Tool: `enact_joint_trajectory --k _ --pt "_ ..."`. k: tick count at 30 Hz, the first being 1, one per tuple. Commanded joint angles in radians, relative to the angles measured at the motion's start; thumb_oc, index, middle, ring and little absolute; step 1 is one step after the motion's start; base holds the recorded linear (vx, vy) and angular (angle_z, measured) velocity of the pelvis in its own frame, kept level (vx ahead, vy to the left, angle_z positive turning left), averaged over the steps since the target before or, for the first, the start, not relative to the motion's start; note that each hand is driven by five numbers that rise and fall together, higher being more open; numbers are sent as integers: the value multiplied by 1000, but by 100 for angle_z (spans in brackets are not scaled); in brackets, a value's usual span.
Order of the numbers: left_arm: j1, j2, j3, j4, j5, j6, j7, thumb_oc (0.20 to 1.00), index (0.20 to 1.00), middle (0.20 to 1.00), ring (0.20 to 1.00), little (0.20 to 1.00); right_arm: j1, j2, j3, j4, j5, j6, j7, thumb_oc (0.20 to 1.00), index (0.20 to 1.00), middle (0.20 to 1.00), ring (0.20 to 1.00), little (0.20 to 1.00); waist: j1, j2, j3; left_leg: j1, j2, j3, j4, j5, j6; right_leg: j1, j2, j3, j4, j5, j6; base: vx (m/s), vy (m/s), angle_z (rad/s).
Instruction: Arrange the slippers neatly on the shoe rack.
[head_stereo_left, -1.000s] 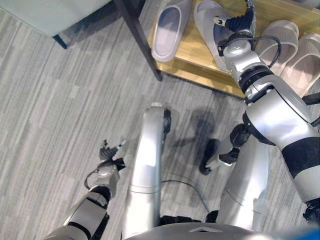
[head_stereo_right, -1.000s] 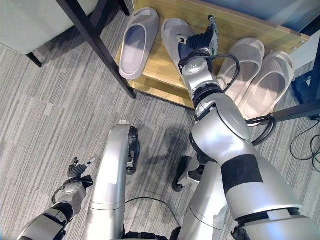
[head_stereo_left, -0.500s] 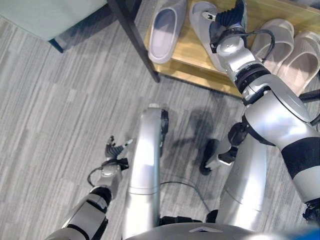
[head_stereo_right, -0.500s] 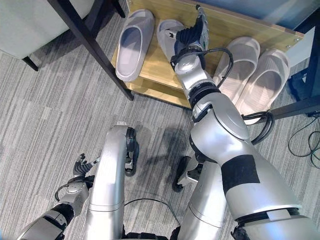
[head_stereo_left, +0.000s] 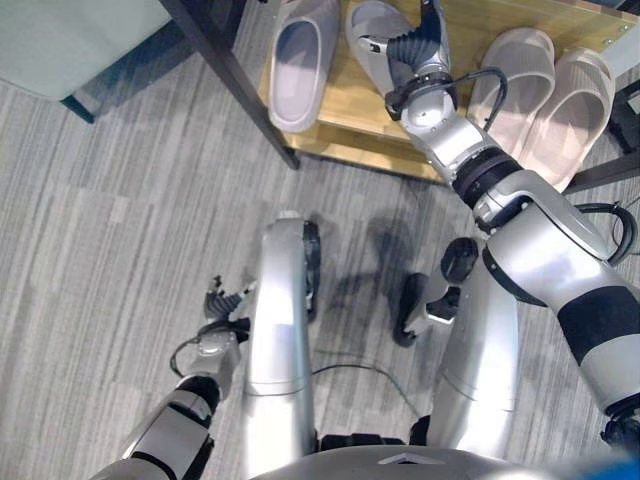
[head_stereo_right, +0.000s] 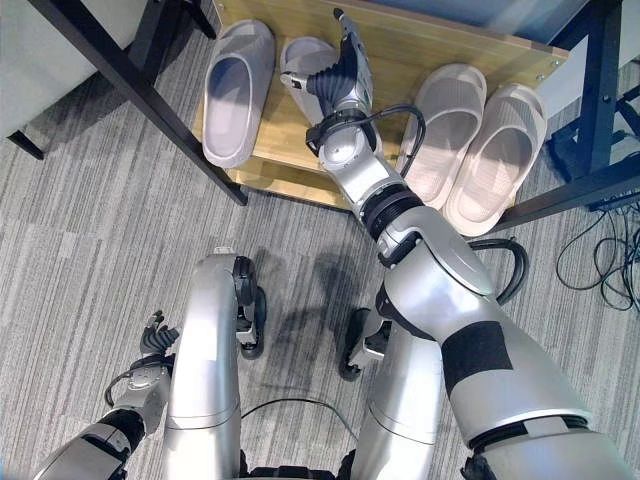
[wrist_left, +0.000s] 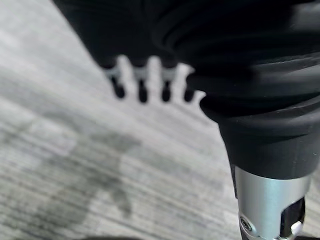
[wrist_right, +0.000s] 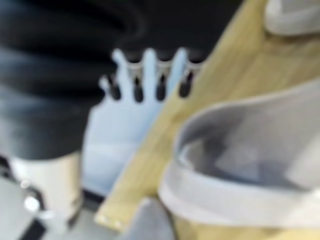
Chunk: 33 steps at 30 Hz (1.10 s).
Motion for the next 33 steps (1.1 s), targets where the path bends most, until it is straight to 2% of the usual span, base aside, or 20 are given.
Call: enact_joint_trajectory --k 1,9,16,17,21,28,30,33 --pt "59 41 36 -73 20 -13 20 1000 1000 1000 1000 1000 -70 -47 -37 -80 -44 -35 -51 1000 1000 1000 1000 1000 22 -11 57 64 5 -40 23 -190 52 28 33 163 -48 15 -8 -4 -8 -4" --pt "81 43 51 -94 32 -1 22 1000 1000 1000 1000 1000 23 -86 -121 -180 -72 -27 -68 1000 1000 1000 1000 1000 12 -5 57 64 1 -42 38 -193 52 28 38 167 -35 9 -7 0 1 -4" --pt "86 46 55 -101 38 1 22 1000 1000 1000 1000 1000 54 -104 -130 -213 -79 -27 -58 1000 1000 1000 1000 1000 9 -5 57 64 2 -41 43 -197 54 28 38 169 -30 7 -6 0 0 0" --pt "86 49 66 -105 42 5 24 1000 1000 1000 1000 1000 98 -118 -149 -277 -71 -41 -44 1000 1000 1000 1000 1000 4 -8 57 64 1 -41 50 -200 52 28 41 174 -24 4 -5 0 0 0" --pt "85 49 74 -114 46 10 25 1000 1000 1000 1000 1000 140 -139 -162 -336 -88 -33 -38 1000 1000 1000 1000 1000 0 -13 57 64 -1 -43 58 -202 52 28 40 176 -18 0 -8 2 0 -2" --pt "102 58 117 -162 62 20 27 1000 1000 1000 1000 1000 310 -227 -223 -574 -170 -14 5 1000 1000 1000 1000 1000 -13 -26 57 64 -1 -49 82 -210 52 28 44 177 -1 -5 -6 -3 -2 -3" --pt "125 61 142 -201 84 22 17 1000 1000 1000 1000 1000 398 -289 -250 -686 -258 2 45 1000 1000 1000 1000 1000 -18 -32 57 64 -5 -53 88 -209 51 28 49 177 0 -3 -3 0 0 0" --pt "134 64 148 -214 94 25 9 1000 1000 1000 1000 1000 429 -319 -270 -722 -289 8 63 1000 1000 1000 1000 1000 -17 -32 57 64 -8 -56 95 -211 51 28 51 178 5 -4 -1 0 0 0"
